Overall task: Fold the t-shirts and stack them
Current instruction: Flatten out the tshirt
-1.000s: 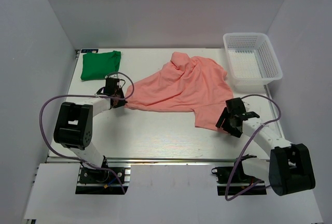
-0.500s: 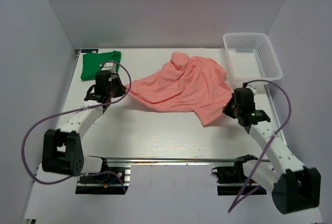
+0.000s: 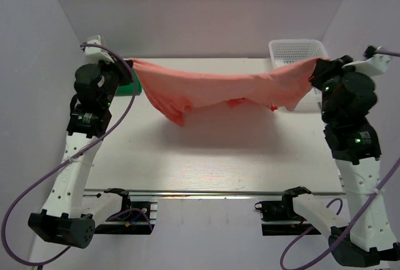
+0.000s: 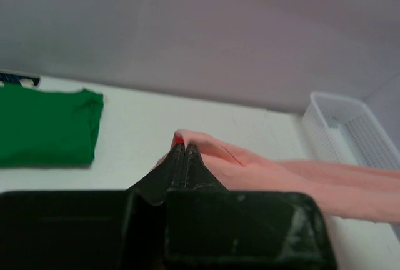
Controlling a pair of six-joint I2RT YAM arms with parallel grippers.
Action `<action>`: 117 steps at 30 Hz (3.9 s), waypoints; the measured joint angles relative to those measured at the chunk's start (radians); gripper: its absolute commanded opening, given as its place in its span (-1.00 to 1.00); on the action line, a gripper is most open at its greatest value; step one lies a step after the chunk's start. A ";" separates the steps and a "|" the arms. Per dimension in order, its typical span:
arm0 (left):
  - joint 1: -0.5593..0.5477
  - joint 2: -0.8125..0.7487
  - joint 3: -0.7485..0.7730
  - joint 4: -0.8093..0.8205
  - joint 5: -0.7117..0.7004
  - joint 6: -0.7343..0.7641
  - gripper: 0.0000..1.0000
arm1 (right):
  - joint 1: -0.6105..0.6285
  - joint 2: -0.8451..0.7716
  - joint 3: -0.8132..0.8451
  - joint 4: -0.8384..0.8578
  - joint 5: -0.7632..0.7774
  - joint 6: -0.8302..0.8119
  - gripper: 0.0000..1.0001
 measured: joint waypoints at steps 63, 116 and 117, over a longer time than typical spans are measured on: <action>0.028 0.969 0.388 -0.295 -0.318 -0.069 1.00 | -0.002 1.249 0.402 0.191 -0.425 -0.303 0.81; 0.014 0.622 -0.297 0.013 0.027 -0.072 1.00 | -0.002 1.220 0.158 0.236 -0.746 -0.013 -0.61; 0.014 0.623 -0.297 0.014 0.026 -0.069 1.00 | -0.002 1.211 0.135 0.251 -0.743 -0.016 -0.49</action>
